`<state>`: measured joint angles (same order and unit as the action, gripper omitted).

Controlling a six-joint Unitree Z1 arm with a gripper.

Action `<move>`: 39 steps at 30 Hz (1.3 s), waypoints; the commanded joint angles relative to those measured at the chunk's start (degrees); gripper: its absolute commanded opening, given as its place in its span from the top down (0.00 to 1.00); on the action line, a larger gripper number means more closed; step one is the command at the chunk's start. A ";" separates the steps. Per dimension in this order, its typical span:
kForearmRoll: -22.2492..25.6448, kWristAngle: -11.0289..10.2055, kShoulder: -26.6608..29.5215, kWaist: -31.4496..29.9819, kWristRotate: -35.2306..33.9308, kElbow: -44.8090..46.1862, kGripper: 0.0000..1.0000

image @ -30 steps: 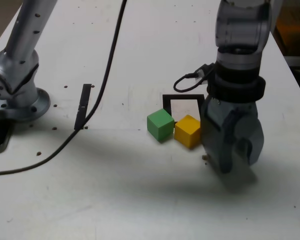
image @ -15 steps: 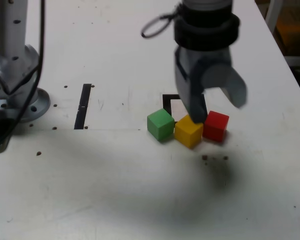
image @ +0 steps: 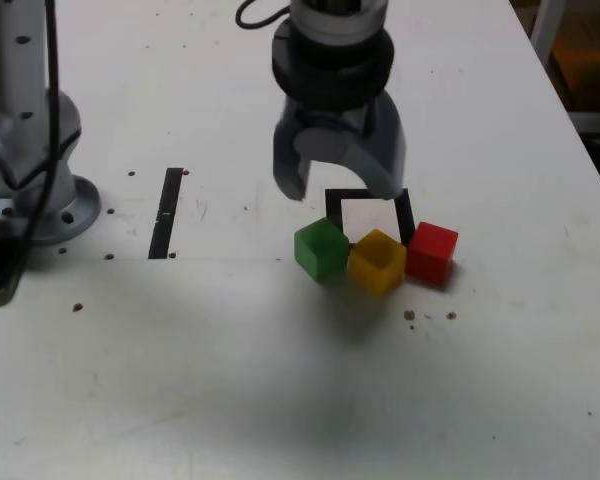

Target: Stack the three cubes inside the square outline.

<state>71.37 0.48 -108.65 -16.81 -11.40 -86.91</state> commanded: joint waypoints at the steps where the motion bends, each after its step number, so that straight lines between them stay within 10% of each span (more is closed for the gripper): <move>1: -0.43 -0.86 0.48 -0.22 1.28 0.10 0.21; 11: 0.64 -3.53 -1.65 0.18 8.83 -7.56 0.21; 39: 4.22 -0.09 -19.71 5.39 17.28 -23.20 0.21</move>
<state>75.53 0.33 -127.83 -11.73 5.75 -109.94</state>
